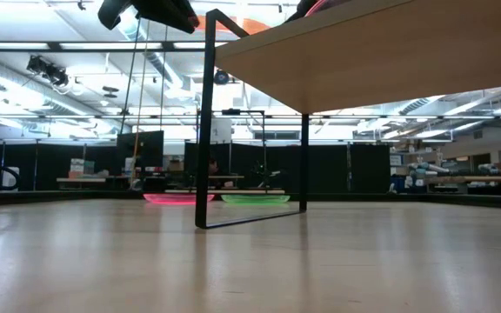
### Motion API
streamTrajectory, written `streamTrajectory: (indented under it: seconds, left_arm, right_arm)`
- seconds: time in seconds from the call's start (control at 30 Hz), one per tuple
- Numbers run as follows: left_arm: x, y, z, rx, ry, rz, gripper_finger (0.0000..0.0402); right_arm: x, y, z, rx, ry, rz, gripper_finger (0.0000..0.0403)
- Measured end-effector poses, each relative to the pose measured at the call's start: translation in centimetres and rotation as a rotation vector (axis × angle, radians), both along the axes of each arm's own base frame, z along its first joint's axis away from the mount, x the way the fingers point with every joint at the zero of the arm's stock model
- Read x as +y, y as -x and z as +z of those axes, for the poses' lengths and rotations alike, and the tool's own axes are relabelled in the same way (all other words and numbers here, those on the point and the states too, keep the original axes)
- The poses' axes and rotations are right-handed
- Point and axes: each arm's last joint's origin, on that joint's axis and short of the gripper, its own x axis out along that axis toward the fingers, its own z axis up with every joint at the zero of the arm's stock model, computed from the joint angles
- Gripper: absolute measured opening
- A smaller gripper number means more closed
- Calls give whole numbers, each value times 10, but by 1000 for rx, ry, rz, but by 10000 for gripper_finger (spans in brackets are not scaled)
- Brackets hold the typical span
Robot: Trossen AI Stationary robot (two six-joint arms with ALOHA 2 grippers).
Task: Place and stack plates onto a shelf
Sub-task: Stack the transparent orange plate on the transparent green plate on the shelf
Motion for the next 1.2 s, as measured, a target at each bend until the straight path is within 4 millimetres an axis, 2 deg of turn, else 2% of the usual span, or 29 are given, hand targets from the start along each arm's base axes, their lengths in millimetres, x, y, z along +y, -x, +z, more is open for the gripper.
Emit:
streamTrajectory:
  seconds: [0.27, 0.57, 0.77, 1.0, 1.2]
  left_arm:
    - [-3, -3, 4, -56, 10, -10, 129]
    - [-12, -7, 13, -165, 33, -41, 133]
    - [-20, -6, 14, -176, 43, -71, 133]
    - [-29, -4, 13, -192, 77, -89, 133]
    - [-30, -3, 13, -228, 155, -50, 133]
  right_arm:
    - [0, 0, 0, 2, 25, 6, 10]
    - [-8, 2, 0, 5, 70, 4, 10]
    - [-19, 8, 4, -4, 91, -10, 9]
    - [-27, 32, 17, 25, 141, -38, 9]
    - [-17, 71, 33, 84, 141, -19, 9]
